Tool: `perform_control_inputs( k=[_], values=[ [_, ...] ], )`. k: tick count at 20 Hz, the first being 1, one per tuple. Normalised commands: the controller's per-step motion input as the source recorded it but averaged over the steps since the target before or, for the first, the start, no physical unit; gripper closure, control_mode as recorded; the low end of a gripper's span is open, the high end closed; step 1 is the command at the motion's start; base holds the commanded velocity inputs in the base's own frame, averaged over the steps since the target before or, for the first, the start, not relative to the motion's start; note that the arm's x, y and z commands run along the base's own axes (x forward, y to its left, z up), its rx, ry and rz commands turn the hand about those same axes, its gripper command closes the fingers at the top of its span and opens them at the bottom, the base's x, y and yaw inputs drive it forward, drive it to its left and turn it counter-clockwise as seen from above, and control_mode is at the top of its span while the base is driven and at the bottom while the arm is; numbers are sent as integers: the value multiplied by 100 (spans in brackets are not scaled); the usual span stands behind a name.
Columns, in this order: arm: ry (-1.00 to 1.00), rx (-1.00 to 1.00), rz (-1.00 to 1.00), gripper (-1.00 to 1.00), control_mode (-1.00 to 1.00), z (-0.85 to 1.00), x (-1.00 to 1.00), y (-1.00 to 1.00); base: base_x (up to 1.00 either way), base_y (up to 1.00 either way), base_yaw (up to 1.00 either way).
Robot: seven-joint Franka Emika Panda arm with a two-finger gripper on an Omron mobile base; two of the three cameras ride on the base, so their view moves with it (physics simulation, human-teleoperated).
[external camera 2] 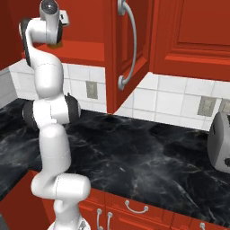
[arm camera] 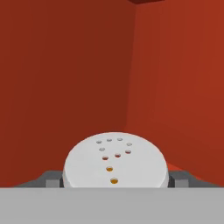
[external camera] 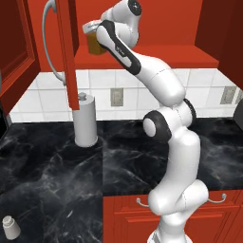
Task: Collect the turmeric, mayonnaise, and shaker from the cabinet and place them next to the stove.
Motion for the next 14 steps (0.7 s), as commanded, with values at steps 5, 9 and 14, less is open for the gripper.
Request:
perform_control_inputs(
  k=[5, 9, 14],
  values=[
    [0, 0, 0, 100, -100, 0, 0, 2, 0, 0, 0],
    [0, 0, 0, 100, -100, 0, 0, 0, 0, 0, 0],
    [-6, 1, 0, 100, -100, -5, -6, 0, 0, 0, 0]
  ],
)
